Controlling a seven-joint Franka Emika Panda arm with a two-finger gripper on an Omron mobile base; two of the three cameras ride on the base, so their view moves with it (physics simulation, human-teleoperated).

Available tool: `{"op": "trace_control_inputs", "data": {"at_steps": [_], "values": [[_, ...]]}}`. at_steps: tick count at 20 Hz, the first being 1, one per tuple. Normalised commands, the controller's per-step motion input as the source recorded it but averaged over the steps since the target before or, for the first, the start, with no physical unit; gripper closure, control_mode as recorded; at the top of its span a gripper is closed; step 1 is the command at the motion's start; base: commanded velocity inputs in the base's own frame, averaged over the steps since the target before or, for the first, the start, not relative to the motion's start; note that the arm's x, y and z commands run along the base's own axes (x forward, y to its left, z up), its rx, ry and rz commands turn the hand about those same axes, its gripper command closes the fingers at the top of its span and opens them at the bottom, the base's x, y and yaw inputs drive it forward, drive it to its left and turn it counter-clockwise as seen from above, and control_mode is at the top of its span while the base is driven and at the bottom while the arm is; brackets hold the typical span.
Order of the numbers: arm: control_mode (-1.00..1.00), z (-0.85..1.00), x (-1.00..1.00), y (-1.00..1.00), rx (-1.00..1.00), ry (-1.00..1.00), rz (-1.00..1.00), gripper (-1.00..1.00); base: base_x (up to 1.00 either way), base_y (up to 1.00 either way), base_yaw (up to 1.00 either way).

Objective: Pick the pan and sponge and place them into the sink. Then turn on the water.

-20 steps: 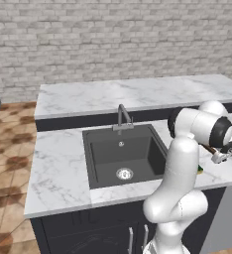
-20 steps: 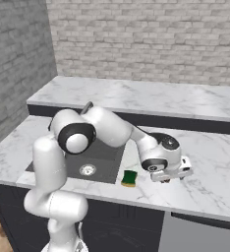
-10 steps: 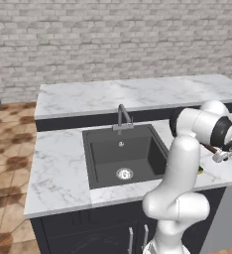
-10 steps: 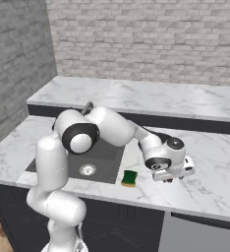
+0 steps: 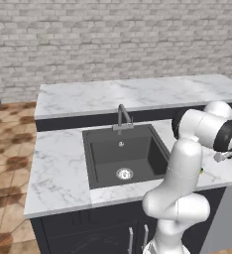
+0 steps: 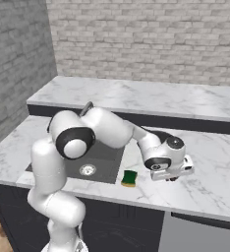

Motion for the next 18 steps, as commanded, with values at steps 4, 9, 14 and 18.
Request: {"op": "trace_control_inputs", "data": {"at_steps": [4,9,14,18], "values": [[-1.0,0.91,-0.44,0.24,0.0,0.0,0.1,1.0,0.0,0.0,0.0],[-1.0,0.97,-0.53,0.47,-0.04,0.0,0.18,1.0,0.0,0.0,0.0],[-1.0,0.69,-0.66,0.7,-0.13,0.02,0.22,1.0,0.0,0.0,0.0],[-1.0,0.24,-0.73,0.72,-0.12,0.01,0.21,1.0,0.0,0.0,0.0]]}}
